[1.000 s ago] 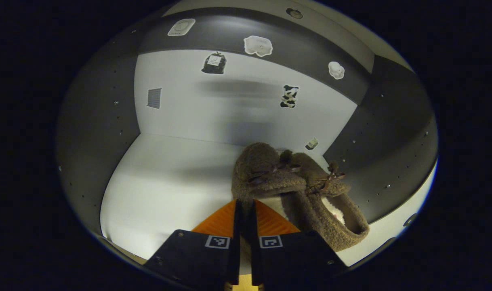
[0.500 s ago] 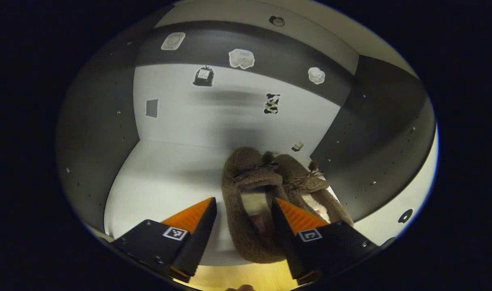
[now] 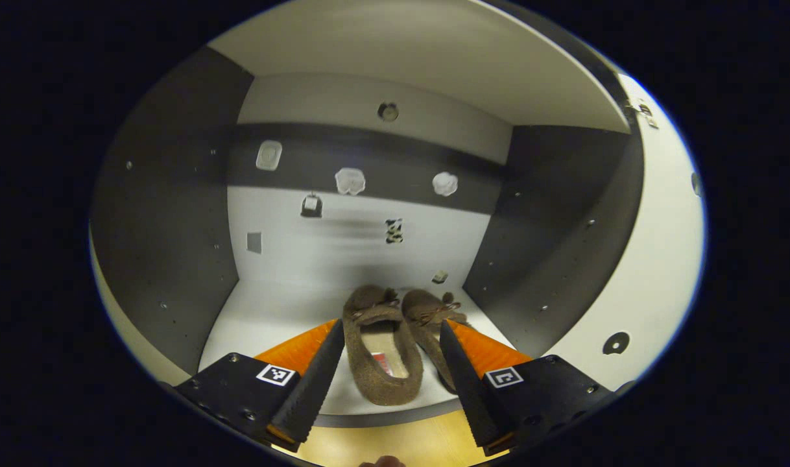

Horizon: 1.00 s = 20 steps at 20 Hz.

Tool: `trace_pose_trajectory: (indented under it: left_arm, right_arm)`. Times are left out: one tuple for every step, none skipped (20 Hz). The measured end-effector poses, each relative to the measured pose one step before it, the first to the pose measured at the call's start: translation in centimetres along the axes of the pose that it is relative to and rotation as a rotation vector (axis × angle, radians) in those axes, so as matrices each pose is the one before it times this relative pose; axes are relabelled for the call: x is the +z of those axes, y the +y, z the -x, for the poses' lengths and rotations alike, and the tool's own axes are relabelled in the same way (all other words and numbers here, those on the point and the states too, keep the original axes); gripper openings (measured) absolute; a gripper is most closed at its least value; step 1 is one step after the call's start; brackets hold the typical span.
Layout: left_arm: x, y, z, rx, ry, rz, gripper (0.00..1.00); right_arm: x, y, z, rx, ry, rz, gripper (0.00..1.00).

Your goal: Grab one shoe with the right hand and put it into the shoe cabinet, grab the other shoe with the left hand and put it into the shoe cabinet; then close the right door with the right hand and the left door with the left hand.

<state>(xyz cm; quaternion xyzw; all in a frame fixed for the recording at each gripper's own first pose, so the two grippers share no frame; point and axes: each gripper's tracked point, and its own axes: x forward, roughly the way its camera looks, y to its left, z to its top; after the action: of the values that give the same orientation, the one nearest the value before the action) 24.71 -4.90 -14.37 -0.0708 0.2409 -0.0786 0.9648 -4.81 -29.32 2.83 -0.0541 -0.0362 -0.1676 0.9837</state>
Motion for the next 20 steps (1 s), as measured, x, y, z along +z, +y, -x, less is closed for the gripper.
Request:
trace_pose_trajectory:
  left_arm:
    - [0.859,-0.562,0.943,-0.00542,-0.02779,-0.00881,0.91]
    - [0.757,-0.543,0.941,-0.00578,-0.02982,-0.00682,0.91]
    - [0.849,-0.545,0.985,-0.00414,-0.02791,-0.00465,0.91]
    - [0.813,-0.417,0.999,-0.00571,-0.03016,-0.00725,0.91]
    - [0.87,-0.601,0.934,-0.00616,-0.028,-0.00834,0.91]
    - [0.59,-0.391,0.978,-0.00437,-0.0231,-0.00496,0.9]
    - [0.7,-0.361,0.886,-0.00249,-0.01788,-0.00451,0.9]
    - [0.544,-0.289,0.874,-0.00281,-0.01647,-0.0042,0.9]
    - [0.649,-0.263,0.982,-0.00058,-0.01627,-0.00307,0.9]
    - [0.592,-0.243,0.93,0.00282,-0.01678,-0.00068,0.9]
    - [0.627,-0.087,0.932,0.00488,-0.017,0.0023,0.9]
    - [0.645,-0.098,0.958,0.0047,-0.01909,0.00133,0.9]
    - [0.734,-0.087,0.921,0.00341,-0.01834,-0.00347,0.9]
    - [0.535,-0.14,1.033,0.00378,-0.01467,-0.00465,0.9]
    - [0.652,-0.125,0.964,0.00416,-0.01401,-0.01071,0.9]
    - [0.619,-0.192,0.843,0.00026,-0.01317,-0.01089,0.9]
    - [0.714,-0.245,0.856,-0.00209,-0.01562,-0.00609,0.9]
    - [0.452,-0.261,0.793,-0.00029,-0.00848,-0.00036,0.9]
    - [0.389,-0.154,0.611,0.00059,-0.00766,-0.00119,0.9]
    - [0.3,0.065,0.699,0.00333,-0.00435,-0.0017,0.9]
  right_arm:
    - [-0.338,-0.108,-0.075,0.00629,0.00555,0.00048,0.85]
    - [-0.23,-0.049,-0.169,0.00584,0.00577,0.0019,0.85]
    - [-0.366,0.041,-0.141,0.00732,0.00722,0.00239,0.85]
    - [-0.223,-0.052,-0.107,0.00752,0.00601,0.0013,0.85]
    - [-0.27,-0.093,-0.214,0.00645,0.00506,0.00111,0.85]
    - [-0.192,-0.033,-0.201,0.00453,0.00534,0.0025,0.85]
    - [-0.29,-0.163,-0.208,0.00189,0.0037,0.00399,0.85]
    - [-0.136,-0.236,-0.156,0.00087,0.00065,0.00354,0.85]
    - [-0.112,-0.105,-0.109,0.00231,0.00132,0.0006,0.86]
    - [-0.113,-0.115,-0.114,0.0043,0.00347,-0.00353,0.85]
    - [-0.241,-0.116,-0.209,0.00456,0.00627,-0.00458,0.82]
    - [-0.219,-0.23,-0.156,0.00061,0.00828,-0.00483,0.86]
    - [-0.308,-0.323,-0.213,-0.00122,0.01019,-0.00353,0.86]
    - [-0.184,-0.326,-0.251,-0.0025,0.00881,-0.00496,0.84]
    - [-0.165,-0.139,-0.266,0.00254,0.00612,-0.00803,0.87]
    - [-0.085,-0.113,-0.203,0.00223,0.00247,-0.01158,0.94]
    - [-0.211,-0.093,-0.308,0.0035,0.00416,-0.01363,0.97]
    - [-0.199,0.067,-0.232,0.00668,0.00686,-0.01398,0.98]
    - [-0.438,0.148,-0.256,0.00776,0.00779,-0.01137,0.98]
    - [-0.19,0.156,-0.258,0.01032,0.00738,-0.00897,0.98]
